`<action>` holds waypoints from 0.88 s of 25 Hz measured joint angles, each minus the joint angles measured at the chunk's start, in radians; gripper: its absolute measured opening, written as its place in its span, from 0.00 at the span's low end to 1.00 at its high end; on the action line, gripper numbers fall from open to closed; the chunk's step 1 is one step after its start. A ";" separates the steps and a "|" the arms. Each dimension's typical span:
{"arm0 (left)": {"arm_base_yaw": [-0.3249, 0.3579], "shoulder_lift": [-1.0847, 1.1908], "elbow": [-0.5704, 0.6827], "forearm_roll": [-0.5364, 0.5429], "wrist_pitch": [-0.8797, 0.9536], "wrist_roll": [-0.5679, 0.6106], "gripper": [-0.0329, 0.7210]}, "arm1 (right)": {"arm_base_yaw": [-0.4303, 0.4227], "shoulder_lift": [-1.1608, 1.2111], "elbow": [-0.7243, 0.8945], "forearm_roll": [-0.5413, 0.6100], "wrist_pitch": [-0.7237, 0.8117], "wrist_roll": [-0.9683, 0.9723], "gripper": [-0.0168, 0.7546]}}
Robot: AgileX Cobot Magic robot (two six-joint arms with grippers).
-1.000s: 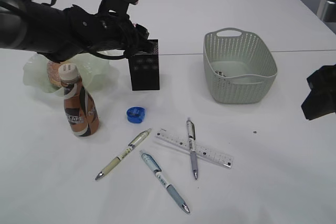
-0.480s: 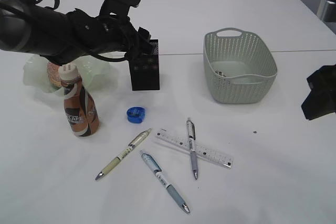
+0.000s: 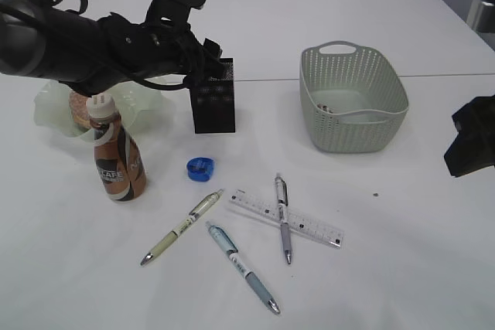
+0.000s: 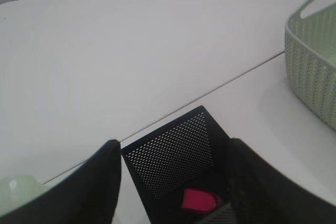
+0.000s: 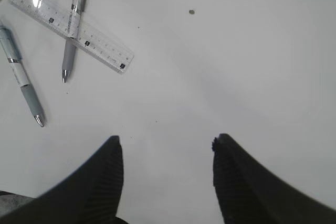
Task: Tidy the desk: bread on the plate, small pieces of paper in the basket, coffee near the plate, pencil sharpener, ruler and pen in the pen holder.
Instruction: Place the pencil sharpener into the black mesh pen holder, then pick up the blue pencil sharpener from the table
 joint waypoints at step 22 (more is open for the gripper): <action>0.003 -0.296 0.000 0.511 0.789 -0.408 0.51 | 0.000 0.000 0.000 -0.015 -0.002 0.000 0.55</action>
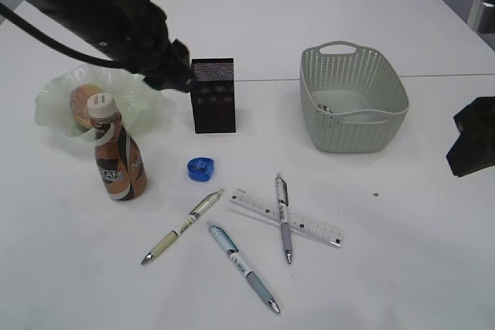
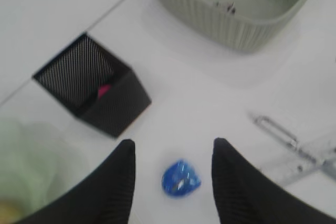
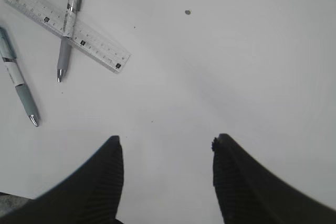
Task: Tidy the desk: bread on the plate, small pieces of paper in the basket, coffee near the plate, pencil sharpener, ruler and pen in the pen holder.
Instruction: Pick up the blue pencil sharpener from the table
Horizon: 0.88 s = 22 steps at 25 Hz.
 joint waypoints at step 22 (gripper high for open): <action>0.006 -0.359 0.260 0.269 0.370 -0.405 0.51 | 0.000 0.000 -0.146 0.116 0.058 -0.008 0.55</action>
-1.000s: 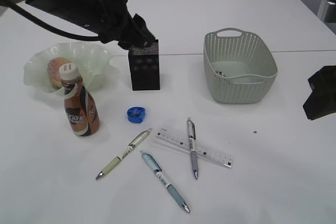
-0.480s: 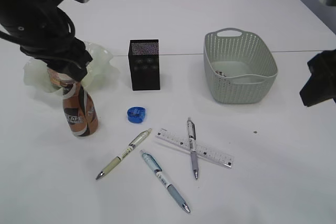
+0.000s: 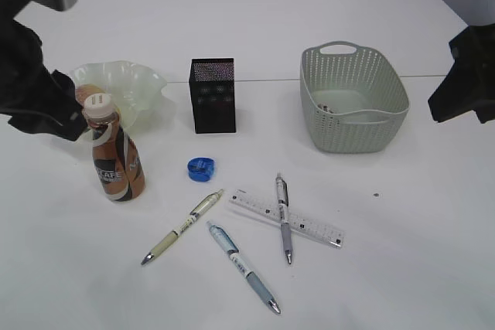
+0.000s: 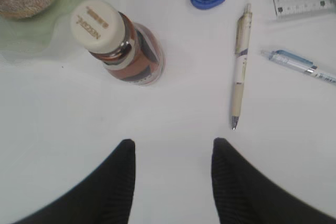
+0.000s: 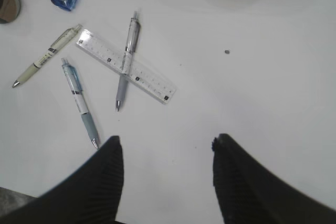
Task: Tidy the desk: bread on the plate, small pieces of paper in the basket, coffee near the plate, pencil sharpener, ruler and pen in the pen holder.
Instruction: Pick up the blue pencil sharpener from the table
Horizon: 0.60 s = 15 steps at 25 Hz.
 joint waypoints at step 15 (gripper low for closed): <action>0.234 -0.217 0.063 -0.008 0.134 -0.040 0.51 | 0.249 0.277 -0.299 -0.038 0.040 0.009 0.55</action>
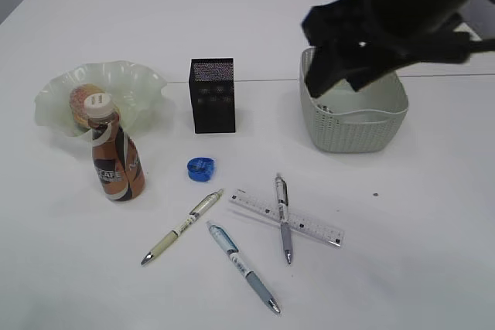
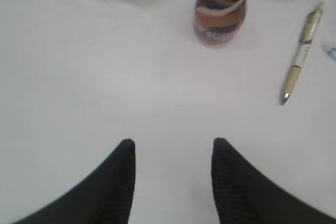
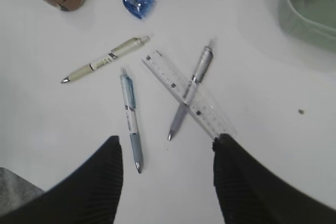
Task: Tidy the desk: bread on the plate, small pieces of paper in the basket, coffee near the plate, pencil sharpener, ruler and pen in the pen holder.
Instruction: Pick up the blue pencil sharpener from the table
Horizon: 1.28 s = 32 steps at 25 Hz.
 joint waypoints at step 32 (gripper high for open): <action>0.059 -0.230 0.310 -0.106 -0.035 0.000 0.51 | 0.218 0.926 -0.930 -0.166 0.136 0.773 0.55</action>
